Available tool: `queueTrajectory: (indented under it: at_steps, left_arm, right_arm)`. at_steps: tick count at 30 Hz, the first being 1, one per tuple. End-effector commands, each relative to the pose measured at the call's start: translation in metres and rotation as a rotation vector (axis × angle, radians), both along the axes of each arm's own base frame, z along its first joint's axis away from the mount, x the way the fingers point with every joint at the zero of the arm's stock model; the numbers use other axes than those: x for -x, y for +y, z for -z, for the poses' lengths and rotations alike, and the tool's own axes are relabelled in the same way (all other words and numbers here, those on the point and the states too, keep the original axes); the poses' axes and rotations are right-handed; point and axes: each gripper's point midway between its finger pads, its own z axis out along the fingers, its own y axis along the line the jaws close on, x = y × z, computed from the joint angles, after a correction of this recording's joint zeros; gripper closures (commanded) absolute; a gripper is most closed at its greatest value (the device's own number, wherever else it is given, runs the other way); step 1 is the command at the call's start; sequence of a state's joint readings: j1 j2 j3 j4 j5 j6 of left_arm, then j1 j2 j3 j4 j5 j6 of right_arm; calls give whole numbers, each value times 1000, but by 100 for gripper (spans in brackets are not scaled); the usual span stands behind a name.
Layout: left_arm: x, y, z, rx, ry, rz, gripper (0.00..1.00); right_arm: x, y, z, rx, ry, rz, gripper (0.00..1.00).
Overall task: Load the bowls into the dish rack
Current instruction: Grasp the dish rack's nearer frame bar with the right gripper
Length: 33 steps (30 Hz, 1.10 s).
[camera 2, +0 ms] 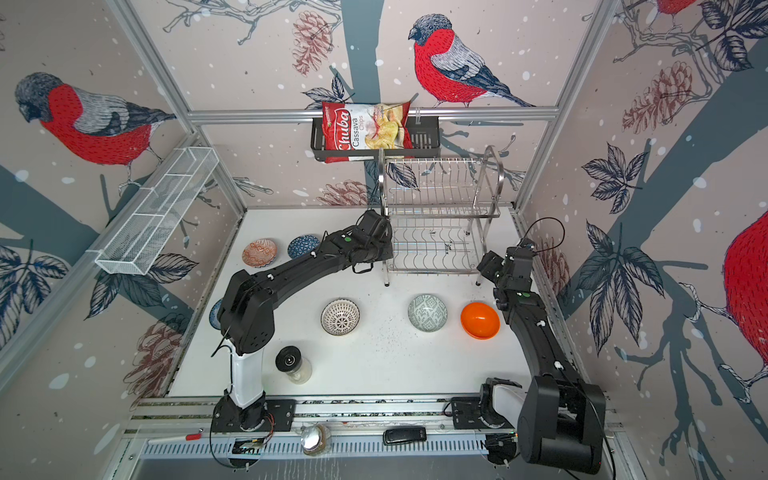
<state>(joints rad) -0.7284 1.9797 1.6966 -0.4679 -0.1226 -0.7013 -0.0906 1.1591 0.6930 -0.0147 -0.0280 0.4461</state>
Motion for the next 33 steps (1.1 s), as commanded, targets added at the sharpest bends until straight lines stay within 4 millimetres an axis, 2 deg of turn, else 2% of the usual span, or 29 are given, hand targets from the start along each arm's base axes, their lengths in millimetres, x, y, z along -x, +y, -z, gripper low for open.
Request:
queueTrajectory:
  at_steps: [1, 4, 5, 11, 17, 21, 25, 30, 33]
  left_arm:
    - [1, -1, -6, 19, -3, 13, 100]
    - [1, 0, -5, 10, -3, 14, 100]
    - [1, 1, -6, 8, -5, 13, 100]
    - [2, 7, -7, -6, -4, 6, 100]
    - [3, 10, -3, -20, 9, 9, 100]
    - [3, 13, -2, -25, 11, 6, 100]
    - [4, 15, -1, -37, 16, 3, 100]
    - [4, 22, -7, -46, 3, -19, 100]
    - [3, 26, -10, -45, 2, -29, 100]
  right_arm:
    - [-20, 8, -13, -3, -68, -57, 26]
    - [-30, 17, -17, -20, -87, -93, 28]
    - [-35, 20, -9, -20, -65, -98, 29]
    - [-48, 17, 1, 1, -43, -76, 39]
    - [-51, 16, 11, -4, -42, -68, 47]
    - [-53, 19, 17, -9, -35, -83, 64]
    - [-56, 22, 20, -12, -30, -92, 72]
    - [-58, 30, 14, -4, -41, -105, 86]
    - [-60, 36, 11, -2, -47, -120, 89]
